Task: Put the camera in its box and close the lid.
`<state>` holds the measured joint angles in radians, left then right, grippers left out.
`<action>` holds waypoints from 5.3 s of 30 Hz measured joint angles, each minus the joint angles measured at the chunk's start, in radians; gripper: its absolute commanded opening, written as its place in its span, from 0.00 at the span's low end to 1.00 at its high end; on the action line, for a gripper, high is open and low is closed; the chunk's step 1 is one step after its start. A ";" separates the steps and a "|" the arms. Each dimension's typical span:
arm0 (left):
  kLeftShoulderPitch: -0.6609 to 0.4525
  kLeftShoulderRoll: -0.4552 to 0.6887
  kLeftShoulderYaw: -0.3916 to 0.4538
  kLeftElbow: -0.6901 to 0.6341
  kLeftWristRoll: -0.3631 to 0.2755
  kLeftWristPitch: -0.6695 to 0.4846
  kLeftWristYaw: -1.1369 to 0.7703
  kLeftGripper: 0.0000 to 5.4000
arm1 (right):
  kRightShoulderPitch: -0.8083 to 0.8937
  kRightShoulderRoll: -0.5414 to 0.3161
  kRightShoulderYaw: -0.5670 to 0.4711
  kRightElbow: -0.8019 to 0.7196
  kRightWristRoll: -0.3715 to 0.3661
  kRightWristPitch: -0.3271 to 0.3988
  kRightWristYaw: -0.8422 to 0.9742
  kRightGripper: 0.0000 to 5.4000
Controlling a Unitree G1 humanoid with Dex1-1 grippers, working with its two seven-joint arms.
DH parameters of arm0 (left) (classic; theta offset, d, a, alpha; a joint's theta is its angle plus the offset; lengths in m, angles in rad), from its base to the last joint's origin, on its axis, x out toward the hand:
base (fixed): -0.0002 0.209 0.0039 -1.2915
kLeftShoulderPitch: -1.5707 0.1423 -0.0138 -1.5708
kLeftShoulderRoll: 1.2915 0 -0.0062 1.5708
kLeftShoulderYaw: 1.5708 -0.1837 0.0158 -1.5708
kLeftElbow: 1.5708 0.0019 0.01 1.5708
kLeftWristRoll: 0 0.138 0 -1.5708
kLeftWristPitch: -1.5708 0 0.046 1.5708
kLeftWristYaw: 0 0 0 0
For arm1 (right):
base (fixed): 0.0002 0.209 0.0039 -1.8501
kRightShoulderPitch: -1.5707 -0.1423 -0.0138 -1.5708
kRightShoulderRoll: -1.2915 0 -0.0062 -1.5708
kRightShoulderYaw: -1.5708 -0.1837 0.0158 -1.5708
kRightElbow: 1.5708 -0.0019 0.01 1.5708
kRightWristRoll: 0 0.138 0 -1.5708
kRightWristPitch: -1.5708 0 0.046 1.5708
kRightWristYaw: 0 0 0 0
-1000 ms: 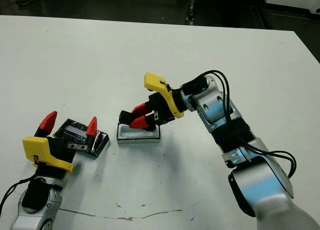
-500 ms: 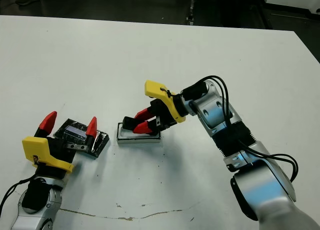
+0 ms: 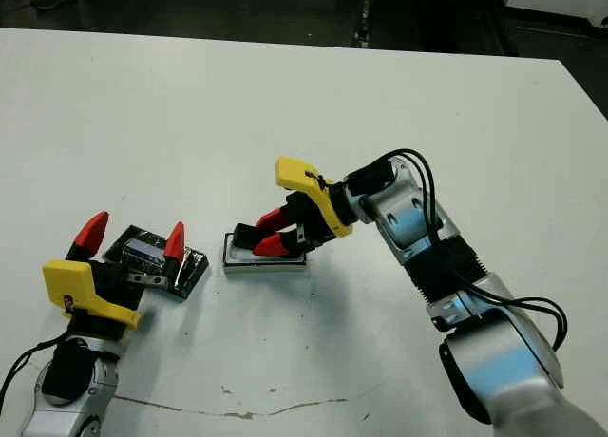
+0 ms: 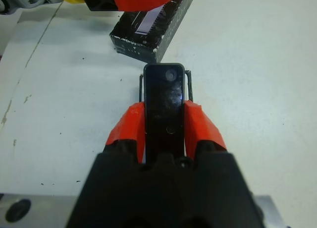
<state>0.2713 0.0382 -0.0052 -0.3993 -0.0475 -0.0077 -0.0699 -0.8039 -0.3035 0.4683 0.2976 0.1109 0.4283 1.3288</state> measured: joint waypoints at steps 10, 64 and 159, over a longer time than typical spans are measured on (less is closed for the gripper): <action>0.001 0.000 0.000 0.000 -0.002 -0.002 0.000 1.00 | 0.016 -0.018 0.047 -0.056 -0.047 0.027 -0.036 0.42; -0.003 0.022 0.028 -0.010 -0.023 0.001 -0.033 1.00 | 0.860 -0.026 -0.688 -0.764 0.275 0.003 -0.709 0.52; -1.177 0.786 -0.703 0.803 -0.022 -0.125 -1.541 1.00 | 1.118 0.191 -0.537 -0.757 0.250 -0.286 -1.006 0.00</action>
<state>-0.9060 0.8238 -0.7082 0.4037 -0.0696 -0.1331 -1.6112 0.3143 -0.1126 -0.0684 -0.4594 0.3612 0.1420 0.3230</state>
